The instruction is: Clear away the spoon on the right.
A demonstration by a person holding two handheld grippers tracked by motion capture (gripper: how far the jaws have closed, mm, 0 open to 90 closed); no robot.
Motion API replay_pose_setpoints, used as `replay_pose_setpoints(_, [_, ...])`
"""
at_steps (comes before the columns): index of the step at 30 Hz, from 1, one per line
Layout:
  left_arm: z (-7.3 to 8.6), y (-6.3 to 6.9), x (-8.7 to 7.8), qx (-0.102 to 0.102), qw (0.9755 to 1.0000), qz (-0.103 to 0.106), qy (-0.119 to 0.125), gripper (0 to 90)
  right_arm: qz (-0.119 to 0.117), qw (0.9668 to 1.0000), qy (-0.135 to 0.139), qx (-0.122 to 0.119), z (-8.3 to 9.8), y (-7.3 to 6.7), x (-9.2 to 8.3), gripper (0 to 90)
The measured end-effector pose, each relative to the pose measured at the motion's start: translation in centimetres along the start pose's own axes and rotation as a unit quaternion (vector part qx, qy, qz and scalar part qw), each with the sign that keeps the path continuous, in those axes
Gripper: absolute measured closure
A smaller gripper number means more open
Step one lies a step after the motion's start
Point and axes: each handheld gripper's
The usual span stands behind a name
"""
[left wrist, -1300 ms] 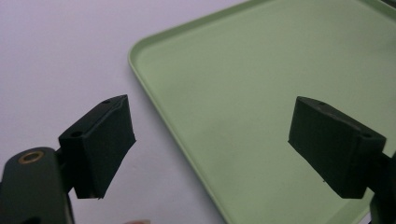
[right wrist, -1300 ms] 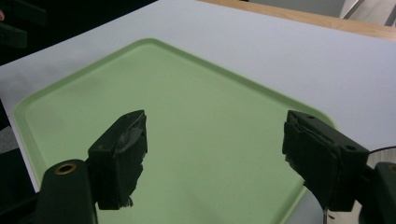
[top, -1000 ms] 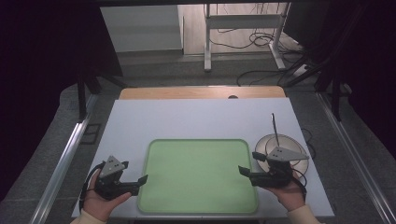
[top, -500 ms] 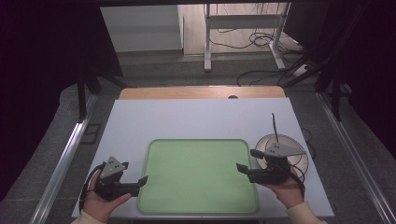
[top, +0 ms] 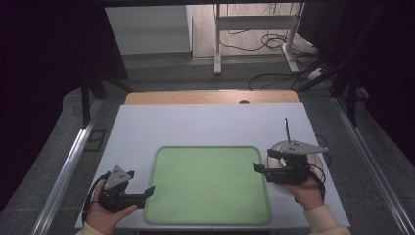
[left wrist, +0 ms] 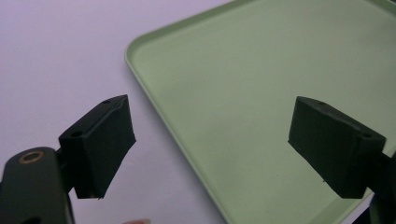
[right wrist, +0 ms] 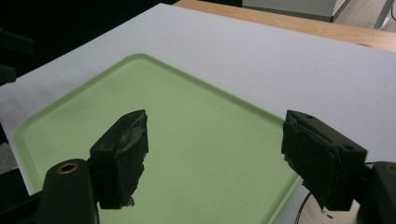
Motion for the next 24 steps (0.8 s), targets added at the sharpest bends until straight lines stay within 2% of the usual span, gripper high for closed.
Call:
replay_pose_setpoints(8, [0.0,-0.1,-0.1,-0.002,1.0000,0.001,0.001,14.1,0.006,1.0000,-0.003,0.005,-1.5,1.3,-0.3,24.4])
replay_pose_setpoints(9, [0.0,-0.1,-0.1,-0.002,1.0000,0.001,0.001,14.1,0.010,0.9999,-0.002,0.006,-1.9,1.8,-0.4,24.5])
replay_pose_setpoints(13, [0.0,-0.1,0.1,-0.003,1.0000,0.001,-0.002,14.1,0.010,0.9999,-0.010,0.009,-2.6,2.6,-0.3,24.5])
replay_pose_setpoints(24, [0.1,-0.3,0.1,-0.005,1.0000,-0.001,-0.006,14.1,0.012,0.9996,-0.014,0.022,-4.1,4.8,-0.3,24.7])
Point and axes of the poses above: each handheld gripper's, and its own axes: x roughly forward along the jaws, z roughly out of its underside, y roughly to its right, and after that the axes turned 6 degrees about -z, right-handed
